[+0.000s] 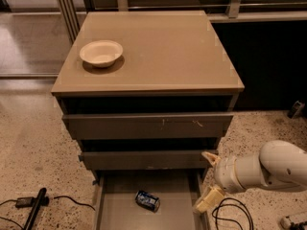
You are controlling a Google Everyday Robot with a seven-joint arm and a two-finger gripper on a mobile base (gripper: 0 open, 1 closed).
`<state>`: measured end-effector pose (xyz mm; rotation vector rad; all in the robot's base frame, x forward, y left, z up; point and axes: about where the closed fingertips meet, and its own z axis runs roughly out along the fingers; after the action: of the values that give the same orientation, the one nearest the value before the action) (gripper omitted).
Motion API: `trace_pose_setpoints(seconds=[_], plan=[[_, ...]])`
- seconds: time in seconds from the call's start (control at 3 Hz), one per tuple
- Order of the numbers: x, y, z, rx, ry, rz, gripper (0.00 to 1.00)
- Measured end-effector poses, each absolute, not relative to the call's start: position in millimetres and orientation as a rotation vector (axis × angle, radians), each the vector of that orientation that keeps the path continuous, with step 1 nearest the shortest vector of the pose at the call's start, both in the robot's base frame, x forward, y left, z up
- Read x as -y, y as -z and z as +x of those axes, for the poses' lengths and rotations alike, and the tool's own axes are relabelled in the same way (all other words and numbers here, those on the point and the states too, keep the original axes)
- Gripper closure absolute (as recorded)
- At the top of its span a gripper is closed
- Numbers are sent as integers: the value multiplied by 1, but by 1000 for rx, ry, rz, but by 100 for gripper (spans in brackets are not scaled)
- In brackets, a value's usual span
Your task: Pick pepsi can from bottom drawer and place on counter
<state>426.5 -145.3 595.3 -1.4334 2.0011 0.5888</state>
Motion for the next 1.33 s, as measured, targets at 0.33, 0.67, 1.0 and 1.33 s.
trace_pose_setpoints(seconds=[0.33,0.67,1.0,1.33], plan=[[143,-551,425,-1940,-634,-1407,0],[136,-527,425,-1879,-694,-1408,0],[130,-507,434,-1804,-780,-1364,0],[130,-507,434,-1804,-780,-1364,0]])
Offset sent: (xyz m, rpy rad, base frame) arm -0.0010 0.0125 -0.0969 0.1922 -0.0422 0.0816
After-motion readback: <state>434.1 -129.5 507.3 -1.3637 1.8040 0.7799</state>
